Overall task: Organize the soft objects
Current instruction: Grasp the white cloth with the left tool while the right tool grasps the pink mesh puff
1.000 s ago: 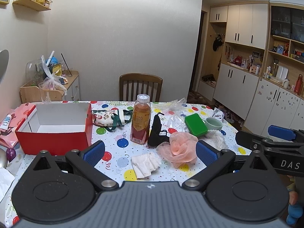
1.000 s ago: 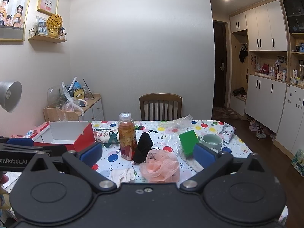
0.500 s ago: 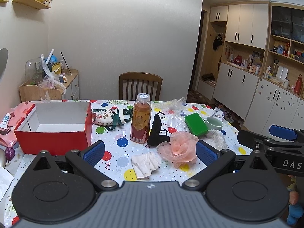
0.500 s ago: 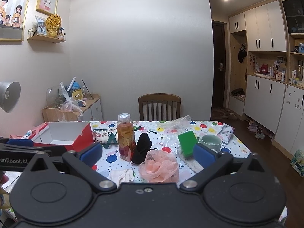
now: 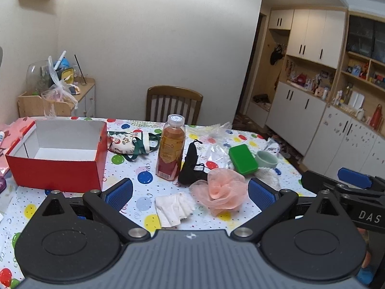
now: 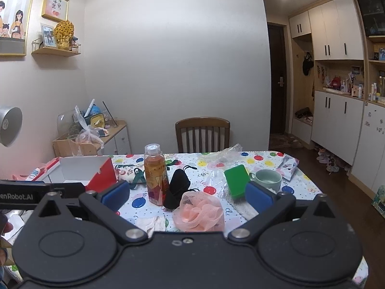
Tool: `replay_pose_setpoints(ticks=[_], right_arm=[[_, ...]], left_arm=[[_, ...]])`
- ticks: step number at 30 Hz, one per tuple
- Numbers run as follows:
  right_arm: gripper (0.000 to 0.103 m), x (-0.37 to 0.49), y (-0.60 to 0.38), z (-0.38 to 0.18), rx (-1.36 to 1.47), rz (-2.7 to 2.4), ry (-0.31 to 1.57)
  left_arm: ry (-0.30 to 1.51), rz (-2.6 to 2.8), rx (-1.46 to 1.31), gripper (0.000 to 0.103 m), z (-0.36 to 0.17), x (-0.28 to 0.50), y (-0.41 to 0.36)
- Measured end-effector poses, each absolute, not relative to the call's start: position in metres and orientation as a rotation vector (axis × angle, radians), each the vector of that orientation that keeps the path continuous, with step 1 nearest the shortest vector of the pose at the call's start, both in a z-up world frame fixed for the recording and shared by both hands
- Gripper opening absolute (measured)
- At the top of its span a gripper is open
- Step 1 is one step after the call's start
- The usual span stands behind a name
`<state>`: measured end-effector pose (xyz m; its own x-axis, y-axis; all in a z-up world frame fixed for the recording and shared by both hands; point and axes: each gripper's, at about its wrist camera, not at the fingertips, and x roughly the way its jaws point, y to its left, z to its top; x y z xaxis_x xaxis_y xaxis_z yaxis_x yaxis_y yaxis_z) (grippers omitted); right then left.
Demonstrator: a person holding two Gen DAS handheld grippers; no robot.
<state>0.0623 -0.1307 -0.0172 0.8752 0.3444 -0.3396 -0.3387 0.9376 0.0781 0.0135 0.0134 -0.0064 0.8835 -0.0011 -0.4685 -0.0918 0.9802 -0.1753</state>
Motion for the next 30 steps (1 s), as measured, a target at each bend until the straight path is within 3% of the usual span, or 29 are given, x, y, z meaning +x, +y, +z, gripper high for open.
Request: replay_pose_setpoints(ticks=[12, 22, 30], right_arm=[[0.102, 0.133, -0.149, -0.038, -0.051, 0.397, 0.43], [0.099, 0.204, -0.182, -0.066, -0.075, 0.42, 0.521], [0.094, 0.256, -0.179, -0.097, -0.147, 0.513, 0.629]], left_arm=[[0.545, 0.094, -0.124, 0.103, -0.017, 0.078, -0.009], [0.604, 0.074, -0.049, 0.102, -0.052, 0.135, -0.031], [0.76, 0.168, -0.1, 0.102, -0.1, 0.175, -0.018]])
